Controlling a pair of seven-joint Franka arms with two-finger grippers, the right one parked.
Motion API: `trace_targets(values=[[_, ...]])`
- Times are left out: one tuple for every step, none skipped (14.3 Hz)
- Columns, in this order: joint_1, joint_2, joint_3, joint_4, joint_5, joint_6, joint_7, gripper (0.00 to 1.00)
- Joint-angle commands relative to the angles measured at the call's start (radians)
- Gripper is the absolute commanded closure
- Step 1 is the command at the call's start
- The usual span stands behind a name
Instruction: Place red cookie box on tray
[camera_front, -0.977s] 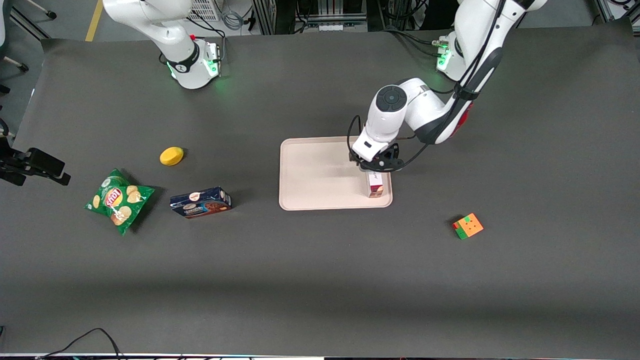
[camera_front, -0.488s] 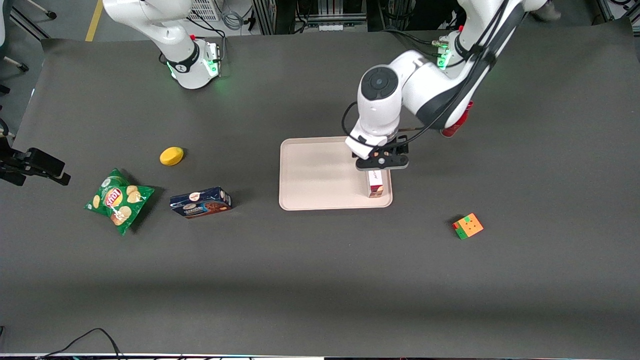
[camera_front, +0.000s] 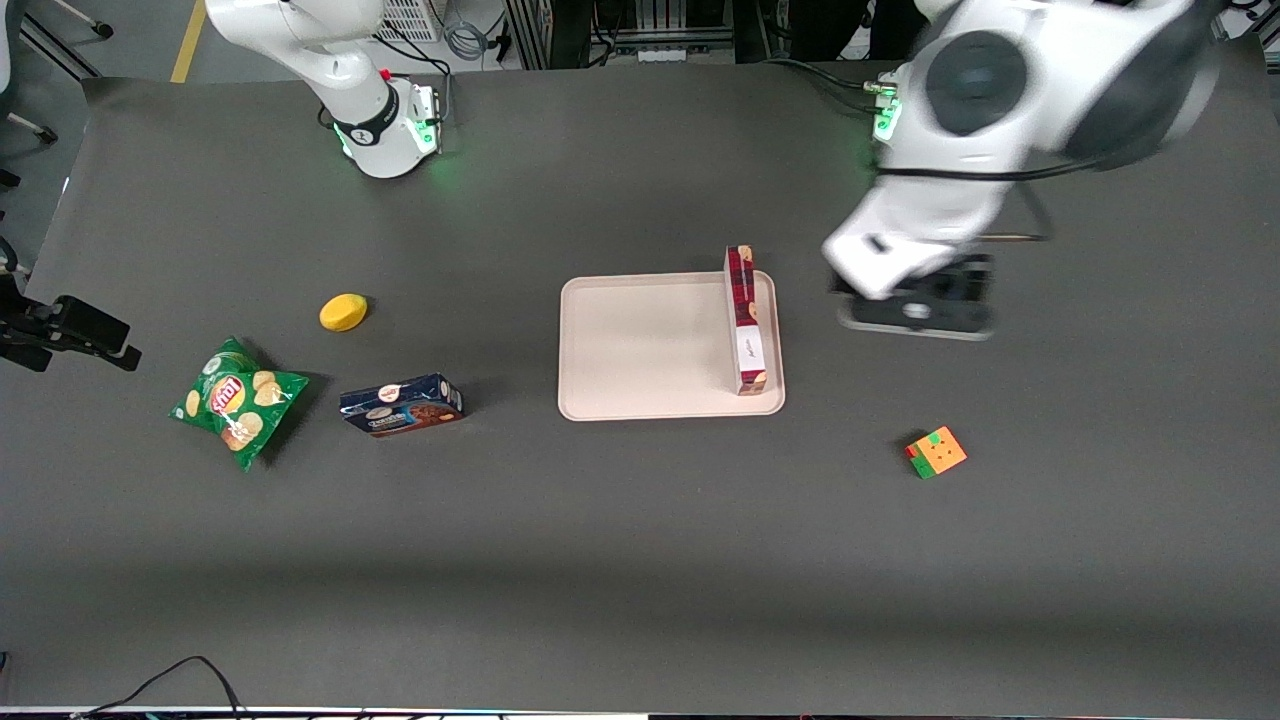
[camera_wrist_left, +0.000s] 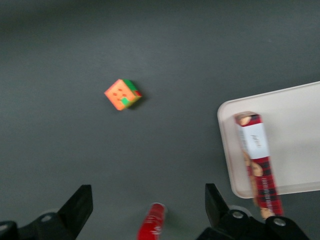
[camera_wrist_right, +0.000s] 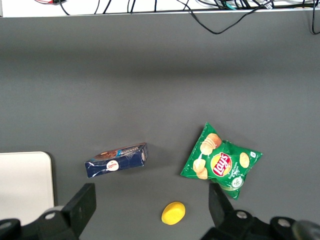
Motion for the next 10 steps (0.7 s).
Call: trace_targets(values=[[-0.014, -0.115, 0.191, -0.046, -0.112, -0.009, 0.137, 0.00], [-0.017, -0.134, 0.246, -0.051, -0.153, -0.007, 0.172, 0.00], [-0.017, -0.144, 0.280, -0.055, -0.195, -0.005, 0.212, 0.00], [-0.015, -0.151, 0.312, -0.072, -0.242, -0.001, 0.231, 0.00], [-0.015, -0.160, 0.340, -0.084, -0.274, 0.001, 0.233, 0.00], [-0.015, -0.178, 0.346, -0.104, -0.281, 0.002, 0.233, 0.00], [-0.015, -0.212, 0.349, -0.144, -0.281, 0.014, 0.233, 0.00], [-0.014, -0.245, 0.354, -0.191, -0.281, 0.045, 0.233, 0.00], [-0.015, -0.267, 0.354, -0.228, -0.273, 0.082, 0.233, 0.00], [-0.015, -0.264, 0.352, -0.222, -0.256, 0.085, 0.231, 0.00]])
